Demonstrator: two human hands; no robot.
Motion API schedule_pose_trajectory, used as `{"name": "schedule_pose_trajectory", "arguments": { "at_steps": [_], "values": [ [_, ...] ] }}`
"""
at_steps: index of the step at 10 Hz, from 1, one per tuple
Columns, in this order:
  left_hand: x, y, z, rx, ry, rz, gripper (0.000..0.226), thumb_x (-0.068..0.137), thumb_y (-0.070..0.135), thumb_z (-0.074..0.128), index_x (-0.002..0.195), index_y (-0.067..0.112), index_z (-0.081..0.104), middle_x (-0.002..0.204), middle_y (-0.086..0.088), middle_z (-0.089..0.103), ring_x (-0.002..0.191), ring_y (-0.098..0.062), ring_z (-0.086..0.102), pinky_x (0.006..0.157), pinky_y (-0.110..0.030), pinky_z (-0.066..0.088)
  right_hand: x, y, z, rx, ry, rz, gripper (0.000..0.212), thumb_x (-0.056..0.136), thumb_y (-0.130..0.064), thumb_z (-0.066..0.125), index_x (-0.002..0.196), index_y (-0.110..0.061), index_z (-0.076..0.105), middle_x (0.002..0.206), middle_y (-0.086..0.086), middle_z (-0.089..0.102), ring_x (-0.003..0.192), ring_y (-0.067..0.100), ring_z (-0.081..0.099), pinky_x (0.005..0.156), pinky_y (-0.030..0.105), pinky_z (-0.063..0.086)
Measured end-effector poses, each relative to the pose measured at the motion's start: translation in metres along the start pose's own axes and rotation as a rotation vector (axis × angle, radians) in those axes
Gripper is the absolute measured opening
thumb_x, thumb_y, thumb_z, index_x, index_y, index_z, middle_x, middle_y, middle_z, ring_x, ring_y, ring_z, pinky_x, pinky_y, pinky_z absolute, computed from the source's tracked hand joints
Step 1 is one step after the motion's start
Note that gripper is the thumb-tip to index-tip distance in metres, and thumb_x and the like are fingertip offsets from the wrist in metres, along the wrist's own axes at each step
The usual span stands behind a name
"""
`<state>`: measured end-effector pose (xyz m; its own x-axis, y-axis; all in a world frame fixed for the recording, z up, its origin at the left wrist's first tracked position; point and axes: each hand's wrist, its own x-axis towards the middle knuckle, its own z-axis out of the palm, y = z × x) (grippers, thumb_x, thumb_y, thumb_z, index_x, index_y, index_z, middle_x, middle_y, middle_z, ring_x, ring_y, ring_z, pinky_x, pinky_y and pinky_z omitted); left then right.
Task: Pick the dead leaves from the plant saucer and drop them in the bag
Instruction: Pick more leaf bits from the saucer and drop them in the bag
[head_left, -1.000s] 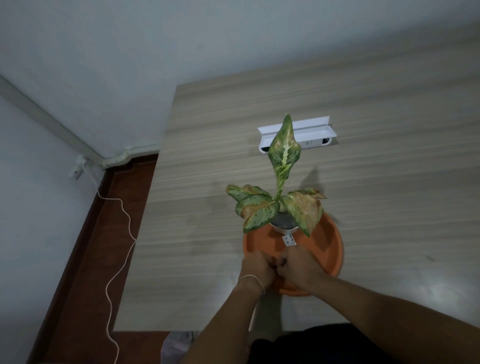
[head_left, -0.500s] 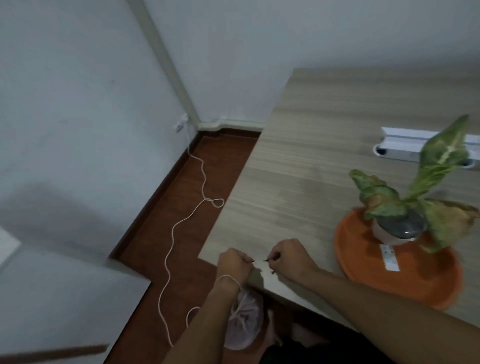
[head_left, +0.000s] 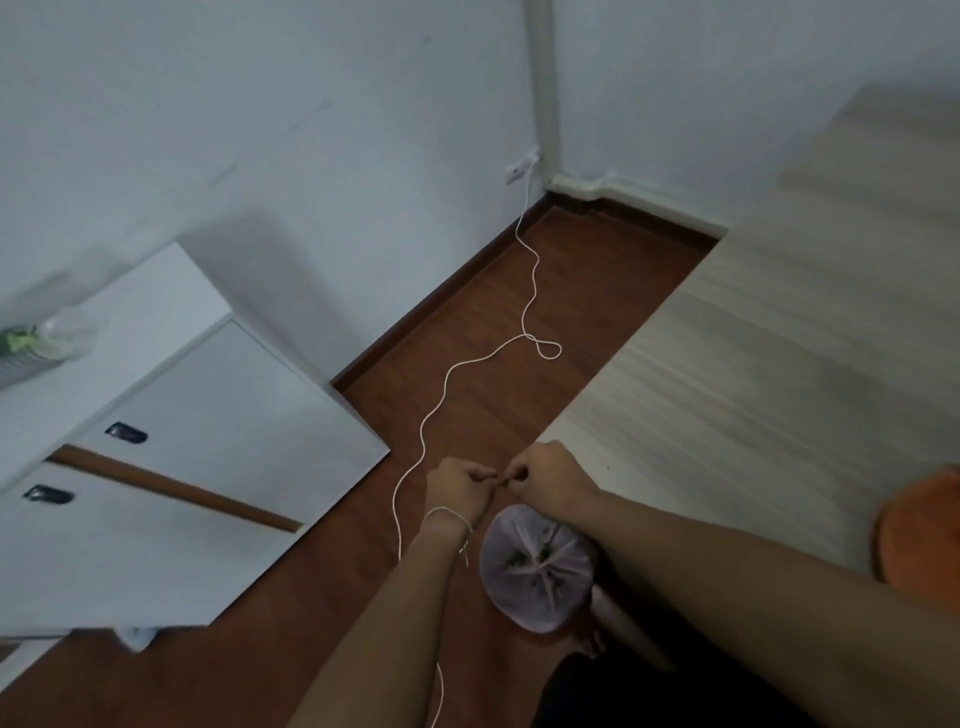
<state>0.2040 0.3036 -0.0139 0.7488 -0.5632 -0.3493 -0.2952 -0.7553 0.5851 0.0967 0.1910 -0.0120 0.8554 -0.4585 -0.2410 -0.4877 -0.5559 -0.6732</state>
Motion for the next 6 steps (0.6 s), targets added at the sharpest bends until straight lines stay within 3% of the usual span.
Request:
{"name": "schedule_pose_trajectory", "arguments": {
  "at_steps": [2,4,6],
  "values": [
    [0.011,-0.019,0.003,-0.007,-0.036,-0.011,0.017,0.078,0.014,0.07,0.092,0.012,0.078,0.092,-0.01,0.078,0.088,-0.025,0.073,0.086,-0.033,0.058,0.008,0.01,0.009,0.053,-0.027,0.086,0.027,0.085,-0.01,0.06,0.107,-0.011,0.076,0.112,0.009,0.075,0.099,0.023,0.069,0.089,0.03,0.055],
    [0.018,-0.025,0.011,0.034,-0.087,-0.019,0.021,0.082,0.015,0.067,0.1,0.01,0.076,0.105,-0.01,0.076,0.101,-0.022,0.07,0.093,-0.025,0.051,0.003,0.029,0.003,0.119,-0.026,0.243,0.029,0.088,-0.011,0.059,0.113,-0.012,0.074,0.123,0.009,0.07,0.113,0.022,0.065,0.088,0.021,0.046],
    [0.023,-0.027,0.024,0.096,-0.145,0.03,0.025,0.086,0.017,0.063,0.108,0.01,0.074,0.111,-0.011,0.074,0.108,-0.023,0.067,0.092,-0.025,0.049,-0.003,0.047,0.001,0.182,-0.04,0.285,0.036,0.09,-0.012,0.06,0.125,-0.009,0.066,0.13,0.01,0.066,0.118,0.022,0.062,0.095,0.024,0.046]
  ]
}}
